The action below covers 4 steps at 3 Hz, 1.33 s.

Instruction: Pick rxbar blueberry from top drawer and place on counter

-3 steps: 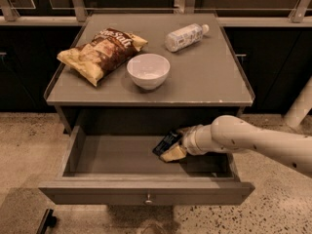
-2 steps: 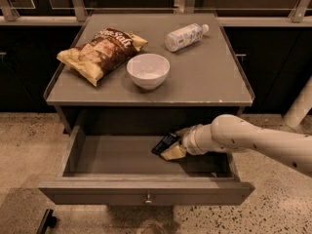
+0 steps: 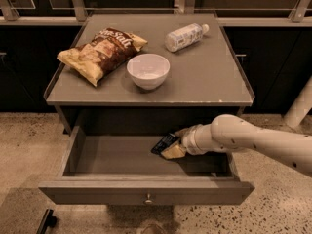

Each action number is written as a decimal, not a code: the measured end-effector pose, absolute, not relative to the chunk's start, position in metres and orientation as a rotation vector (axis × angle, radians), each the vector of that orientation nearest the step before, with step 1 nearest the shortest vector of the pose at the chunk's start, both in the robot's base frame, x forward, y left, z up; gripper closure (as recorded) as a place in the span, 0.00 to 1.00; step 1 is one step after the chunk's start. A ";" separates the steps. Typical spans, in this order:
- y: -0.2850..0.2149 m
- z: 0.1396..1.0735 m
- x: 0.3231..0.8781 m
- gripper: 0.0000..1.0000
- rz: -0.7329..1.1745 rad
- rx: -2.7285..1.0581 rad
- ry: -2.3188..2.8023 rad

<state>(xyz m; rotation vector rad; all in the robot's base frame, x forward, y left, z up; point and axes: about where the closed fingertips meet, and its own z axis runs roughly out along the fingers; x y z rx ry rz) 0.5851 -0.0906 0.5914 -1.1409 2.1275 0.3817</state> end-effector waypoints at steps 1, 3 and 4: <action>-0.091 0.594 0.585 1.00 0.382 -1.141 2.127; -0.069 0.643 0.557 1.00 0.232 -1.043 2.111; -0.089 0.676 0.550 1.00 0.124 -0.881 2.123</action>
Offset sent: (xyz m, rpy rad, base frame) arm -0.1156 0.0073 0.1196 -0.1243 -0.2018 -0.2300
